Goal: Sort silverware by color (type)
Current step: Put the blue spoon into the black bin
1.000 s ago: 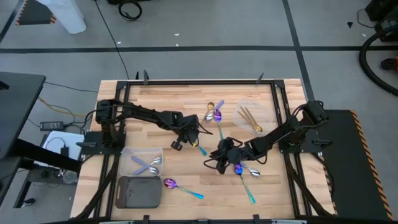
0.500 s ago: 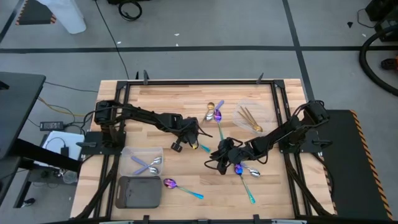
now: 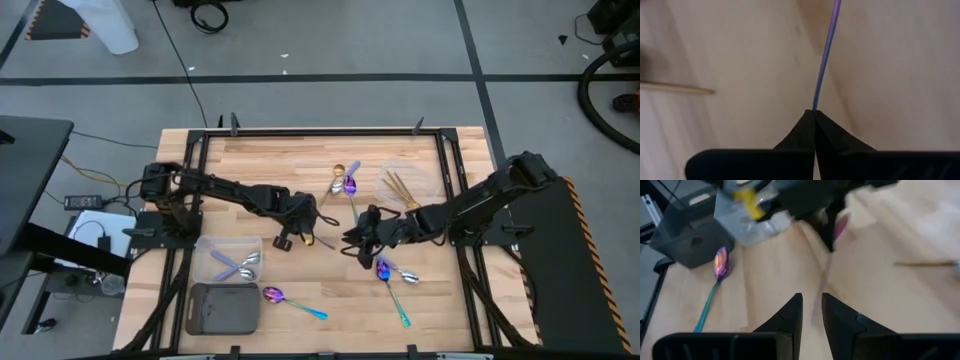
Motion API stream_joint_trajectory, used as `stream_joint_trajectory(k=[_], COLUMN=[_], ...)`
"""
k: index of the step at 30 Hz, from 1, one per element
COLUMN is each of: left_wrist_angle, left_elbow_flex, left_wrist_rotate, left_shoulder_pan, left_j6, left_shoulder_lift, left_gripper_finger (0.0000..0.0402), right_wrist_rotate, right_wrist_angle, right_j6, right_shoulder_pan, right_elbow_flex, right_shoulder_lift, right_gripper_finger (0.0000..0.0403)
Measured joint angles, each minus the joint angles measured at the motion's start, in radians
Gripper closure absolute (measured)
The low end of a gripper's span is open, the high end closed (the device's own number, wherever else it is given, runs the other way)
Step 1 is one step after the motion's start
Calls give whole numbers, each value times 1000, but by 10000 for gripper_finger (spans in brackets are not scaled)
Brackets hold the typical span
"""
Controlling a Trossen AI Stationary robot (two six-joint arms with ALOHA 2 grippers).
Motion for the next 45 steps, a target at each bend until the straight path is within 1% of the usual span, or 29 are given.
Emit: stream_joint_trajectory(k=[4,8,11,17,19,25,30,34,39,45], left_wrist_angle=[9,6,4,5,9,20,24,38,62,85], left_elbow_flex=[1,1,0,0,0,0,0,0,0,0], left_wrist_rotate=[2,2,1,1,1,0,0,0,0,0], left_shoulder_pan=[-13,-13,-13,-13,-12,-12,-12,-12,-12,-12], left_j6=[-20,-42,-52,-62,-75,-101,-128,-158,-174,-173], left_shoulder_lift=[0,0,0,0,0,0,1,1,1,1], left_gripper_finger=[396,397,398,398,399,399,400,400,400,400], right_wrist_rotate=[17,16,0,-61,-66,-68,-87,-100,-85,-81], right_wrist_angle=[-20,-13,-24,-12,-8,98,194,222,215,193], right_j6=[-58,-89,-89,-89,-91,-88,-88,-87,-89,-105], right_shoulder_pan=[-21,-44,-55,-70,-70,-70,-70,-70,-71,-71], right_elbow_flex=[0,0,1,0,0,0,0,0,0,0], right_shoulder_lift=[-52,-55,-27,79,119,218,266,289,289,288], right_gripper_finger=[320,320,320,319,315,274,234,219,223,250])
